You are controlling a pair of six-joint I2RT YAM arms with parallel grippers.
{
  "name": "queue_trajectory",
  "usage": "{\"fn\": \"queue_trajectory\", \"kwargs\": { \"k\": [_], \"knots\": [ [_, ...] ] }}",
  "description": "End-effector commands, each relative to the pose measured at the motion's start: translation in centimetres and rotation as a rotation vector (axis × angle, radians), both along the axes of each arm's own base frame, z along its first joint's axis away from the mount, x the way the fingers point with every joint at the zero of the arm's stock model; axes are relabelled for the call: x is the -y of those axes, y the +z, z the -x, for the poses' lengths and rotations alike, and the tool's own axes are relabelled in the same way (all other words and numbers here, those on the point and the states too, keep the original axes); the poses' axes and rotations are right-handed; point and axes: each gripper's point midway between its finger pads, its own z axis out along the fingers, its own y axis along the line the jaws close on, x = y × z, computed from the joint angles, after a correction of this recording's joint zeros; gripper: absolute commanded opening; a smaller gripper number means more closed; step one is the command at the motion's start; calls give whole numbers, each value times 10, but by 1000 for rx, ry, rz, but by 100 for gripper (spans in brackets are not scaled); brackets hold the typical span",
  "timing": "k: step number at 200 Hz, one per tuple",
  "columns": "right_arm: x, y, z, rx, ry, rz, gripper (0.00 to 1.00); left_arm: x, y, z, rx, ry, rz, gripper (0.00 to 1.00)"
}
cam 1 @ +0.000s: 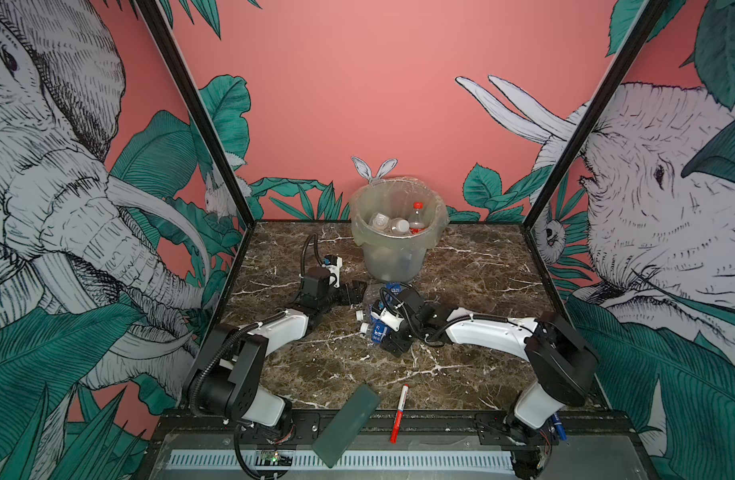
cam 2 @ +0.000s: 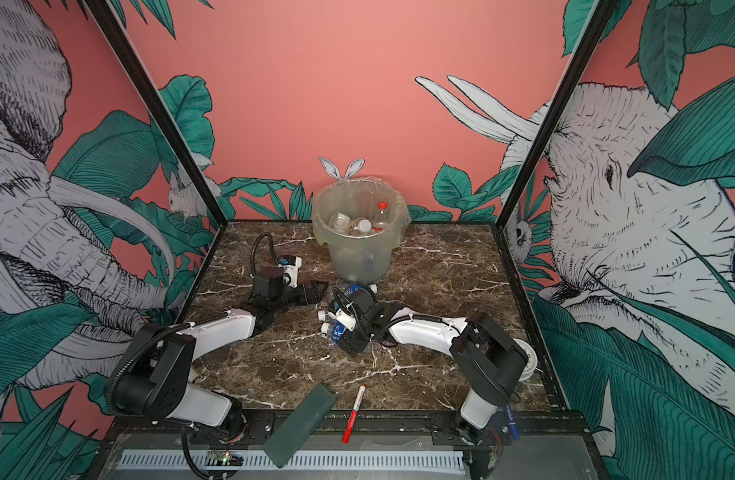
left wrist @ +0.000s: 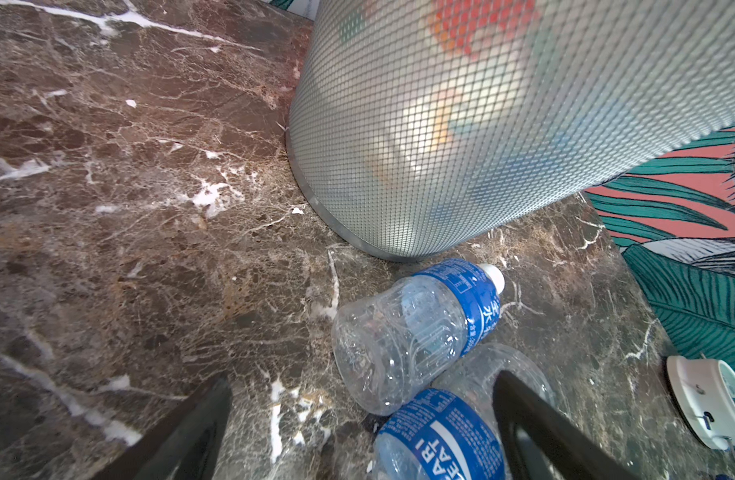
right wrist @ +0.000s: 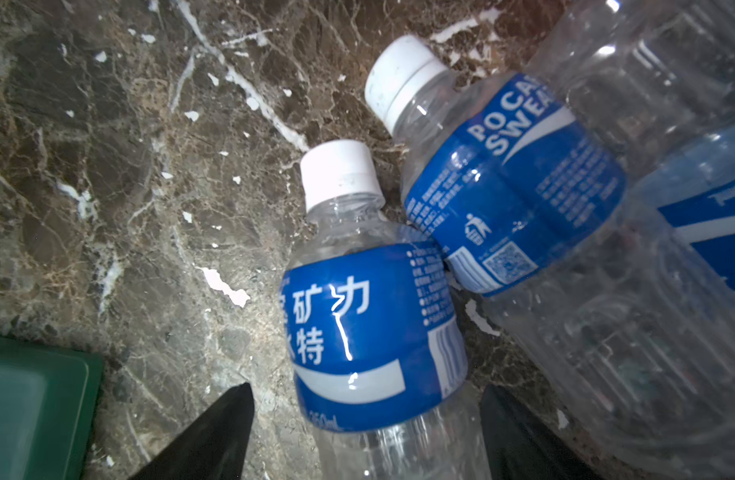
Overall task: Throw the plastic bottles in the bin
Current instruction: 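Lower the right gripper onto a blue-labelled water bottle and close on it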
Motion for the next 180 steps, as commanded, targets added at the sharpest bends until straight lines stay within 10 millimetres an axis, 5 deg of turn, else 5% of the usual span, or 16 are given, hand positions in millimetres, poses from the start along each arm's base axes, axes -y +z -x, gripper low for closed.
{"fn": "queue_trajectory", "kwargs": {
  "k": [1, 112, 180],
  "knots": [
    [-4, 0, 1, 9, 20, 9, 87, 1, 13, -4, 29, 2, 32, 99],
    [-9, -14, 8, -10, 39, 41, 82, 2, 13, -5, 23, 1, 41, 99],
    [-12, -18, 12, -20, 49, 48, 69, 2, 13, -5, 23, -2, 46, 99]
  ]
}}
